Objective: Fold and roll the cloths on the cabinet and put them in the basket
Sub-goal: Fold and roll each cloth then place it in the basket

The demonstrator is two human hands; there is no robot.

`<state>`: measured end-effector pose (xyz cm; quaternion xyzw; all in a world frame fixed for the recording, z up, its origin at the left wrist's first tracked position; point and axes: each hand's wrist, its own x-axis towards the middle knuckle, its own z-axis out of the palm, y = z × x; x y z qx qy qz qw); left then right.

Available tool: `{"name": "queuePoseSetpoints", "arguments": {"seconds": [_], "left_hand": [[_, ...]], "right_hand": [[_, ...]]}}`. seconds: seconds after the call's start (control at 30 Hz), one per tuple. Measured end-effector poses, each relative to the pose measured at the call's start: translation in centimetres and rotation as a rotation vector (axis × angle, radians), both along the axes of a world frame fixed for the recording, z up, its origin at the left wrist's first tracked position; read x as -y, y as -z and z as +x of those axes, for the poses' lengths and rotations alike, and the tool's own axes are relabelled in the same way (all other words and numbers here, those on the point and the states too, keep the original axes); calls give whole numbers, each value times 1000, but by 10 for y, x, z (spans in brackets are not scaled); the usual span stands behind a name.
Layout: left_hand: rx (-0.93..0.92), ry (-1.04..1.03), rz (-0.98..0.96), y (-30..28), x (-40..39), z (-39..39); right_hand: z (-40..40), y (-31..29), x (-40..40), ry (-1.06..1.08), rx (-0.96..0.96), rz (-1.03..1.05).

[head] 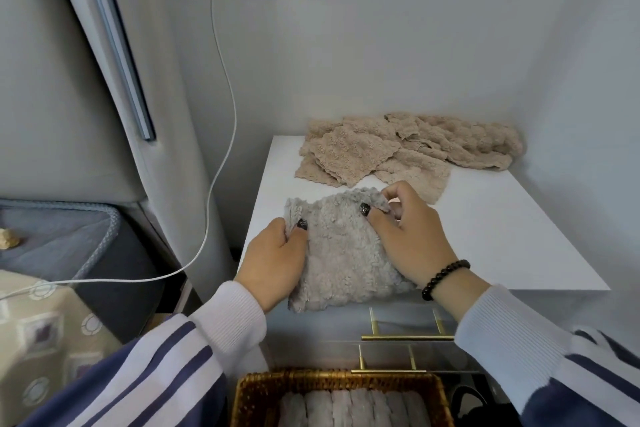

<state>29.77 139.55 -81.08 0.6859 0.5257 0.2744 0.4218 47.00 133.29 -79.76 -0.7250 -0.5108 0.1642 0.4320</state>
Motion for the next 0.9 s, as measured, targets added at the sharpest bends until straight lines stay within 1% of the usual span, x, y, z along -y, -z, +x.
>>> {"name": "queuePoseSetpoints", "arguments": {"seconds": [0.1, 0.3, 0.4, 0.5, 0.57, 0.63, 0.67, 0.73, 0.77, 0.8, 0.83, 0.9], "left_hand": [[-102, 0, -28, -6, -8, 3], [-299, 26, 14, -7, -16, 7], [-429, 23, 97, -5, -17, 8], [-595, -4, 224, -6, -14, 8], [-661, -20, 307, -8, -13, 7], [-667, -38, 420, -14, -12, 5], [-632, -41, 493, -16, -12, 3], [-511, 16, 673, -18, -8, 1], [-473, 78, 740, -18, -4, 0], [-447, 139, 774, -17, 0, 0], [-418, 195, 756, -17, 4, 0], [-394, 284, 645, -13, 9, 0]], "right_hand": [[0, 8, -11, 67, 62, -107], [0, 13, -21, 155, 42, -177], [-1, 14, -23, 179, 56, -190], [-3, 12, -25, 200, 71, -191], [-3, 10, -25, 211, 66, -193], [-4, 7, -24, 222, 63, -203], [-5, 5, -23, 229, 87, -202], [-6, 2, -21, 246, 221, -139], [-7, 1, -20, 244, 315, -65], [-9, 1, -20, 223, 408, 28], [-11, 1, -19, 185, 483, 117], [-19, 3, -18, 75, 557, 220]]}}
